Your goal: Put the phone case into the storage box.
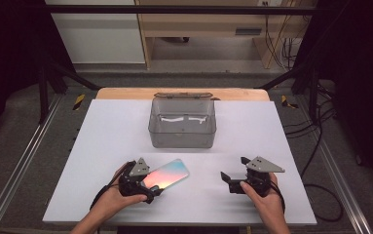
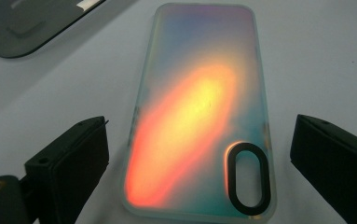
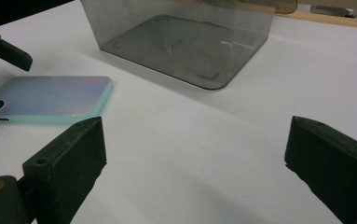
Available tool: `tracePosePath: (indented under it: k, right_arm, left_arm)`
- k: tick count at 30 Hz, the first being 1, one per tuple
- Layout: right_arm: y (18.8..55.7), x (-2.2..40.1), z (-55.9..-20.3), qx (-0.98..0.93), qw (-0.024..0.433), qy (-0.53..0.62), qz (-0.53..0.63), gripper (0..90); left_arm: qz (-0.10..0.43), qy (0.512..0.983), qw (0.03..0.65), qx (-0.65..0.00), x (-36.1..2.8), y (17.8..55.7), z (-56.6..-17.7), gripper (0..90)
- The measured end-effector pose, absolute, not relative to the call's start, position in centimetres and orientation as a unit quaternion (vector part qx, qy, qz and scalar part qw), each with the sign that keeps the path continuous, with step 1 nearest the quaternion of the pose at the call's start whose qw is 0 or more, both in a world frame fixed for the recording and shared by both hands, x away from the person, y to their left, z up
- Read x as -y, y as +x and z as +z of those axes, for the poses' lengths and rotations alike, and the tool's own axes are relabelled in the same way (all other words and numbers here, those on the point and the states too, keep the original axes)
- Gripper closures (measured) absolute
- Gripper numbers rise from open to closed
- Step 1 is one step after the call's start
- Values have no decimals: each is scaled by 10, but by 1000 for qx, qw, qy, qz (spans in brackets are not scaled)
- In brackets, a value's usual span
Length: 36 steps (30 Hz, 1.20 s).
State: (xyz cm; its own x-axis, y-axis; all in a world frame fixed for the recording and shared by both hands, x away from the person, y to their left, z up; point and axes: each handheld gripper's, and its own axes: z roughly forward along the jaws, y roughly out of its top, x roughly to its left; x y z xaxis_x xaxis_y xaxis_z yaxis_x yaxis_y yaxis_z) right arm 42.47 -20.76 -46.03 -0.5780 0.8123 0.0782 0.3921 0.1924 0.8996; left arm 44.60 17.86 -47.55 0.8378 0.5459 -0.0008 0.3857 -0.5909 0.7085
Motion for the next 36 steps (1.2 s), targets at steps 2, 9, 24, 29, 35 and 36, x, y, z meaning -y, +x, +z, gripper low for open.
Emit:
tracePosePath:
  k: [2,9,24,29,35,36]
  right_arm:
    - [425,207,-460,-743,214,404,489,57]
    - [425,207,-462,-745,212,405,485,57]
    - [426,205,-463,-749,209,405,481,60]
    - [425,205,-463,-749,209,405,480,61]
    - [425,204,-463,-750,210,404,479,61]
    - [425,204,-463,-750,211,404,479,61]
  left_arm:
    - [105,888,362,-262,-178,448,-478,44]
    - [101,888,358,-269,-180,452,-480,47]
    - [104,895,355,-250,-177,451,-483,112]
    - [103,894,360,-248,-177,449,-483,144]
    - [106,895,354,-249,-176,449,-482,170]
    - [106,896,354,-248,-176,449,-482,171]
